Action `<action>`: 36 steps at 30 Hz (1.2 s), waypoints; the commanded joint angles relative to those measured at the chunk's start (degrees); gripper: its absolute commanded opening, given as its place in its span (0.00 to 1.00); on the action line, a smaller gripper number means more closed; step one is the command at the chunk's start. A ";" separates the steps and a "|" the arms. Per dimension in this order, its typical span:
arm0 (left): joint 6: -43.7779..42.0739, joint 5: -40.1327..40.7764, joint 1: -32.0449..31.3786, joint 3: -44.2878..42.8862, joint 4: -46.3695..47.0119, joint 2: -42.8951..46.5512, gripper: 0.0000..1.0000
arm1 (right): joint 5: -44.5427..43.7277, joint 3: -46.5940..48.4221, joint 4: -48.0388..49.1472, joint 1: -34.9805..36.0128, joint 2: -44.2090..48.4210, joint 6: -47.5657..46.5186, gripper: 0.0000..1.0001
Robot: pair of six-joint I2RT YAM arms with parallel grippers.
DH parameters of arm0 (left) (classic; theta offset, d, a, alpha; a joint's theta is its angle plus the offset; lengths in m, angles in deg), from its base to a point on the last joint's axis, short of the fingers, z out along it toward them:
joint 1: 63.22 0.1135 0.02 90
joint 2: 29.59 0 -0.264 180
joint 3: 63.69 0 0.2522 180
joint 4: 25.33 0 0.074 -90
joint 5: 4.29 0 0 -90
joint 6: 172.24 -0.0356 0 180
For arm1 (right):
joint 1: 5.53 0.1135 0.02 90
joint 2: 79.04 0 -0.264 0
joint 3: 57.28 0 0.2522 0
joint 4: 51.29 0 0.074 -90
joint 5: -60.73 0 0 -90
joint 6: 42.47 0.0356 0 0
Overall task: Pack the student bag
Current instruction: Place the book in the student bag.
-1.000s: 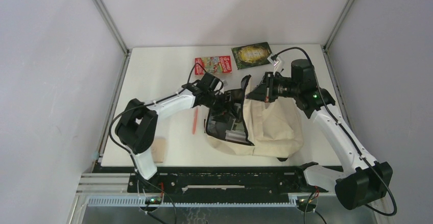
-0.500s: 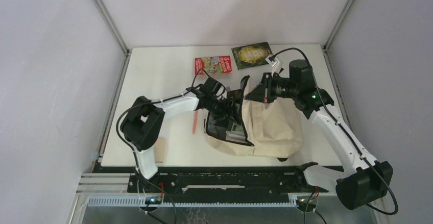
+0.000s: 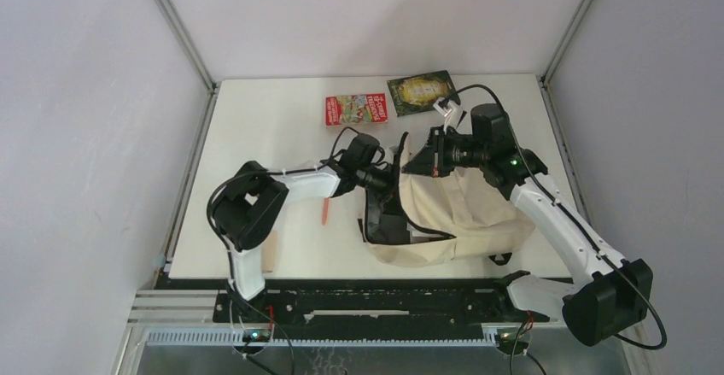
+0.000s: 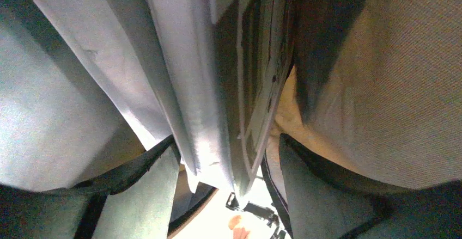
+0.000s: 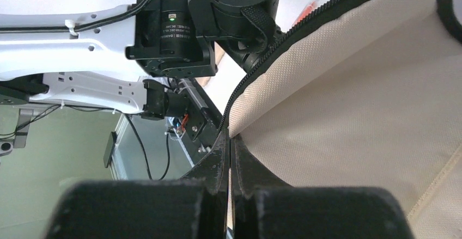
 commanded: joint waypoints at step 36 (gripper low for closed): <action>-20.48 9.02 -3.93 -16.52 -26.48 0.50 0.31 | 0.33 -2.83 3.87 -1.13 4.55 1.22 0.00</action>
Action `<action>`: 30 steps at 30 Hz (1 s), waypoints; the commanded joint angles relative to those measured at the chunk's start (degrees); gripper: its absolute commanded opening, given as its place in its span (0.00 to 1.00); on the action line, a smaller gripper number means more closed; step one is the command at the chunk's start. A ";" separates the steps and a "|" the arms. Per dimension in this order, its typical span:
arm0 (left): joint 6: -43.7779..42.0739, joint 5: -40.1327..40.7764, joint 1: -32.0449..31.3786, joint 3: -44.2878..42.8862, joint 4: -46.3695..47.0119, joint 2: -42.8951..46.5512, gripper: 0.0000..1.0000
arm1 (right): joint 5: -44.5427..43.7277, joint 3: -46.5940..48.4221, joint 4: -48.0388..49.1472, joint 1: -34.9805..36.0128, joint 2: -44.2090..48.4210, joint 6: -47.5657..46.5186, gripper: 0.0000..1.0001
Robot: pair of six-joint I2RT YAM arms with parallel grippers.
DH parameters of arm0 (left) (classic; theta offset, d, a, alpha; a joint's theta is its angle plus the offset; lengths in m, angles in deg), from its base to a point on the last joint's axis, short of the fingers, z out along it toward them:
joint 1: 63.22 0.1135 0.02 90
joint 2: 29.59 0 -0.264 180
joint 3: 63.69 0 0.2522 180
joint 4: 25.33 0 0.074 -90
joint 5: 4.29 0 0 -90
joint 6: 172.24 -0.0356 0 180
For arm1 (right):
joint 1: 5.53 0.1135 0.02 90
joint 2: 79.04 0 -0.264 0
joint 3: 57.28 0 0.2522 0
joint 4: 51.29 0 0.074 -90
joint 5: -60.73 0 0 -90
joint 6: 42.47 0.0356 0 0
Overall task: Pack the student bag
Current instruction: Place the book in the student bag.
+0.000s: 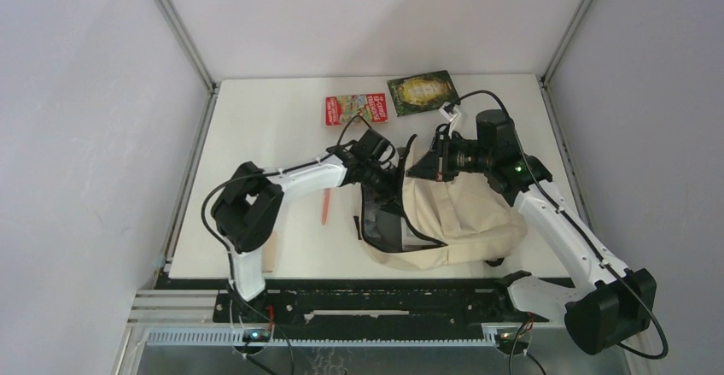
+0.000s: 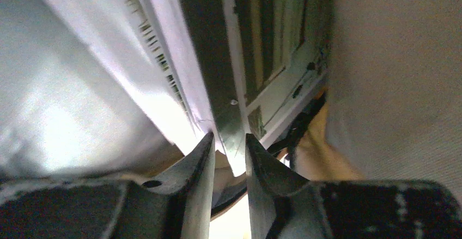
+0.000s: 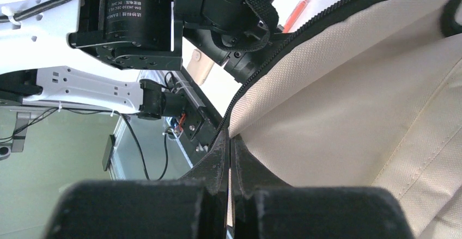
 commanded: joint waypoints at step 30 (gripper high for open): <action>-12.24 8.57 24.29 3.23 -13.18 23.34 0.52 | -11.01 -0.17 -3.90 3.09 2.50 -3.71 0.00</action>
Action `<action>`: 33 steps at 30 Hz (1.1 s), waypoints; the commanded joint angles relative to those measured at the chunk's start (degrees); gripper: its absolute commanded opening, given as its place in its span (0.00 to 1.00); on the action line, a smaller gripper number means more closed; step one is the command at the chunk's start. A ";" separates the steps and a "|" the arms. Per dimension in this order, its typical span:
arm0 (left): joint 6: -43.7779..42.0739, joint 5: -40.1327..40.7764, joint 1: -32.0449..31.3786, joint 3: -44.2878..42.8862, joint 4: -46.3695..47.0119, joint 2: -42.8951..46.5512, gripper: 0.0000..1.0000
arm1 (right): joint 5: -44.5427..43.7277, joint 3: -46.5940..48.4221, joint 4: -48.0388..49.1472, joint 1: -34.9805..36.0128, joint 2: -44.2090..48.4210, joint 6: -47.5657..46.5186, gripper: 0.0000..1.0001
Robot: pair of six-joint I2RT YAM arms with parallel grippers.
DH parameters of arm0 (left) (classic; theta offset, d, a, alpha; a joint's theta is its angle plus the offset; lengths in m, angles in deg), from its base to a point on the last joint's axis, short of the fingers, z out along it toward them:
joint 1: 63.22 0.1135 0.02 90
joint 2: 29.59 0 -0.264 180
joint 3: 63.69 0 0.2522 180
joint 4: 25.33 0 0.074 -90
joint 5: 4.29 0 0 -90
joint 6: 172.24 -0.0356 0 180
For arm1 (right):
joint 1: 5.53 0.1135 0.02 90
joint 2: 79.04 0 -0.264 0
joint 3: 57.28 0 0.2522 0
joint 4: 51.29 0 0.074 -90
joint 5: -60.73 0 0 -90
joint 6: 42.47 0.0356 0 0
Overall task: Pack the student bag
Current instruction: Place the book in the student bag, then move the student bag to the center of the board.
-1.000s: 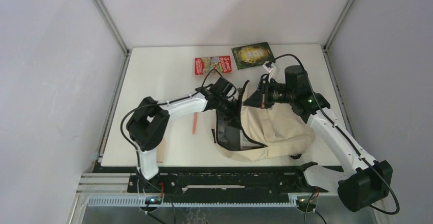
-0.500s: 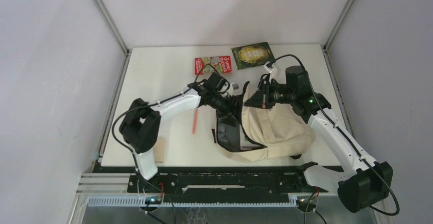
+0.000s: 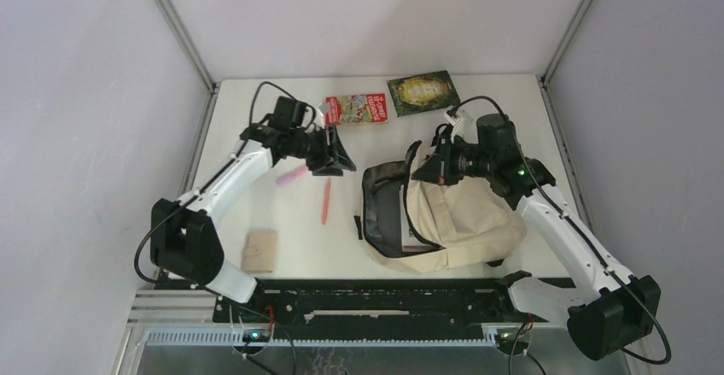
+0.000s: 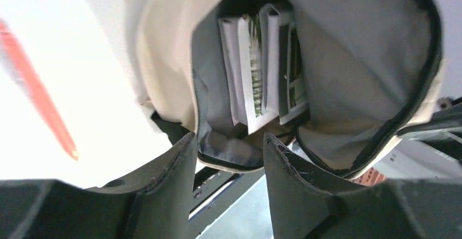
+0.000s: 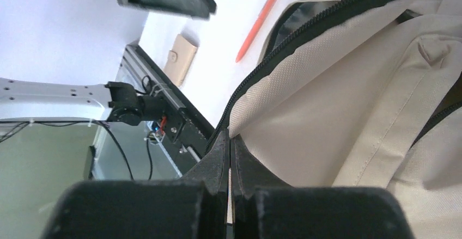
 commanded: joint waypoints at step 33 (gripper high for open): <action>-0.02 14.63 14.13 -6.84 -0.04 -1.36 0.52 | -9.30 14.67 13.04 15.97 -42.41 9.24 0.82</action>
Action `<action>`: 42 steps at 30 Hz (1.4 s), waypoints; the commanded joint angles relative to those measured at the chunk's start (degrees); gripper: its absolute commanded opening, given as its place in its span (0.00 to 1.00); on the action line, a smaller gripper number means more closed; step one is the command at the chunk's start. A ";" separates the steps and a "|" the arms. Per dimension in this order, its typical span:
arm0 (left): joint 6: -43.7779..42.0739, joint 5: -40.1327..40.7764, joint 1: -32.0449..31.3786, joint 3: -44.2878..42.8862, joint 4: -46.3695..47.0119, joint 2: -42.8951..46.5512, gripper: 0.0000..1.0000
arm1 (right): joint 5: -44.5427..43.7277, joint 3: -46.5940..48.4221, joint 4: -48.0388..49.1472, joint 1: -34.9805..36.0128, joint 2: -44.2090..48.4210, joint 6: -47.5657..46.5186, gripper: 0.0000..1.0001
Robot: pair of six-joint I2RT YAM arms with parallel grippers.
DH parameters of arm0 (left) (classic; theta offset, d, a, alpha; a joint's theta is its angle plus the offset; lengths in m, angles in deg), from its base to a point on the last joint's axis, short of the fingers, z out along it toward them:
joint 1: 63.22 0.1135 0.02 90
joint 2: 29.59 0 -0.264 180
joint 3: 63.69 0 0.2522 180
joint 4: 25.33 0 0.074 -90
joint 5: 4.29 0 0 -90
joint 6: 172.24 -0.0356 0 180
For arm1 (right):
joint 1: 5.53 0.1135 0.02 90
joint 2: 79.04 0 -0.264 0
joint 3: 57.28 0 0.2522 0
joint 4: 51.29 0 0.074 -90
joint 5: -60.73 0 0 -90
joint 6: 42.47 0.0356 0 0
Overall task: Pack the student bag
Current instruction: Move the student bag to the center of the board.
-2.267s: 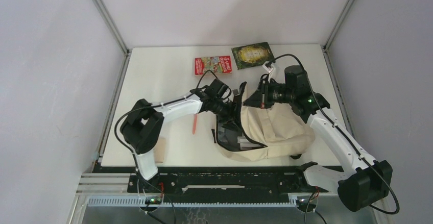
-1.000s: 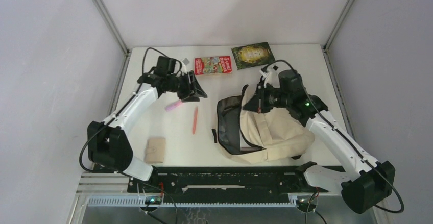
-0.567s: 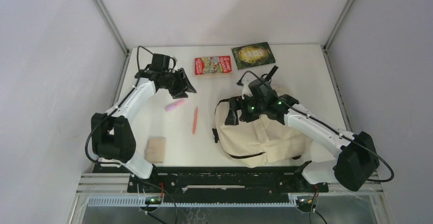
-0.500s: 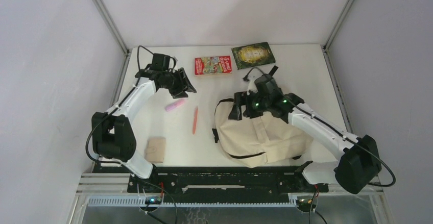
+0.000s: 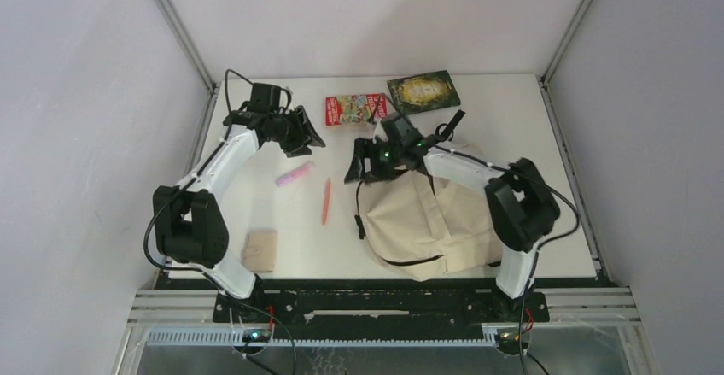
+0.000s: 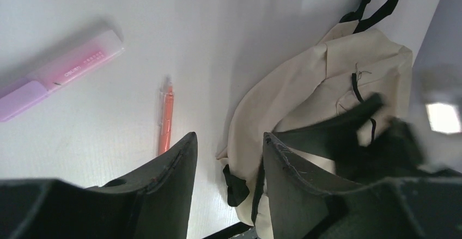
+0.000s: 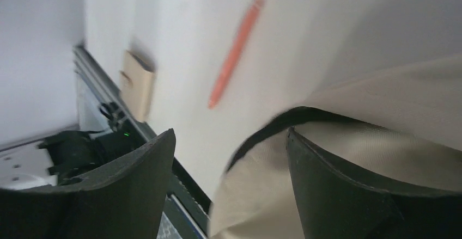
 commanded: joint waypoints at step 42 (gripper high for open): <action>0.01 -1.77 -4.09 -10.05 8.59 -4.46 0.56 | -37.47 59.78 -17.54 -33.02 -40.37 17.08 0.86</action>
